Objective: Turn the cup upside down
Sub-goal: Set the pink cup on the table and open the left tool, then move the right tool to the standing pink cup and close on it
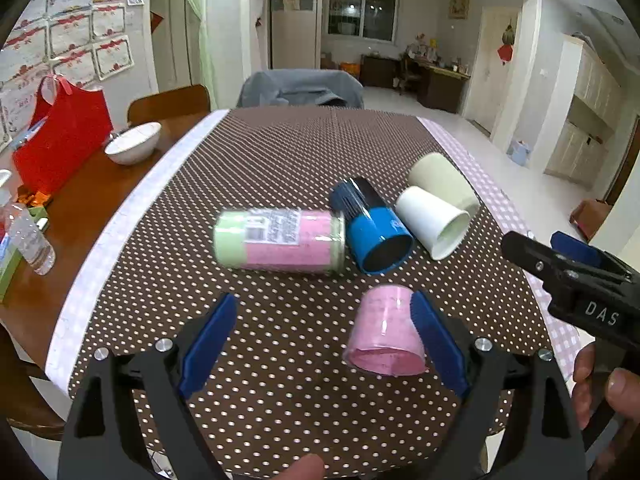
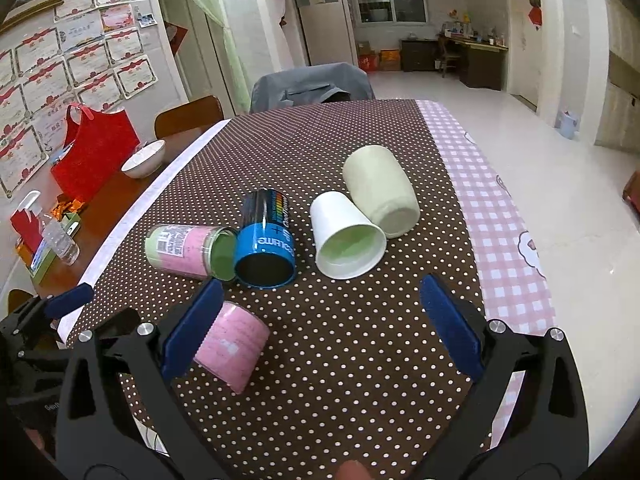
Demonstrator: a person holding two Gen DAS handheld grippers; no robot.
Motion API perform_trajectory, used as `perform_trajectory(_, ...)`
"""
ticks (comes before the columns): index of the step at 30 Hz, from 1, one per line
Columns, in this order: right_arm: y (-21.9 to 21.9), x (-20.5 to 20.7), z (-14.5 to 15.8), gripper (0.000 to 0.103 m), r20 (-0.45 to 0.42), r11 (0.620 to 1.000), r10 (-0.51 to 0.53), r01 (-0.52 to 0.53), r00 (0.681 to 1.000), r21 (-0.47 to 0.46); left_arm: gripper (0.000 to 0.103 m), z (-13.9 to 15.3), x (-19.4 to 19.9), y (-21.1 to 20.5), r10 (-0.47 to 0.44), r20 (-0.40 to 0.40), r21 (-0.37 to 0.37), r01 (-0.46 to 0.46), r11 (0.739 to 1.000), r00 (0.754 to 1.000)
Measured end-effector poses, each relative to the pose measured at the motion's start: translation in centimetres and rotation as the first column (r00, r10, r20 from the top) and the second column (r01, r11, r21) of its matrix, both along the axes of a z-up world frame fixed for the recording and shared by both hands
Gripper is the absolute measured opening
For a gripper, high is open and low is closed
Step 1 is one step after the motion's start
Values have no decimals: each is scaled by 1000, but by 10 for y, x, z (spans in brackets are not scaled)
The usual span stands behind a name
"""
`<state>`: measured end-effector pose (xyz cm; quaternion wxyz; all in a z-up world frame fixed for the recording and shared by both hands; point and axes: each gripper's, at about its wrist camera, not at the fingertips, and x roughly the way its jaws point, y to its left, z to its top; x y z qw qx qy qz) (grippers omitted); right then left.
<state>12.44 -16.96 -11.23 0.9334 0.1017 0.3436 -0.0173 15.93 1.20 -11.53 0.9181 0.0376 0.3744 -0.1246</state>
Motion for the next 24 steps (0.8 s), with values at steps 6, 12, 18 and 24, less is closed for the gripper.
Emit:
perform_trajectory(6, 16, -2, 7, 97, 6, 1000, 10, -10, 1000, -13, 87, 13, -7, 18, 26, 59, 5, -26, 1000, 998)
perform_trajectory(12, 39, 0, 10, 97, -3, 999, 38, -38, 999, -28, 87, 26, -12, 40, 62, 121, 10, -64, 998, 991)
perform_trajectory(18, 55, 8, 16, 97, -4, 997, 71, -71, 997, -31, 87, 32, -12, 57, 106, 157, 1, -107, 994, 982)
perform_trajectory(24, 63, 18, 12, 97, -35, 996, 84, -84, 996, -12, 87, 33, -8, 69, 140, 179, 6, -143, 990, 974)
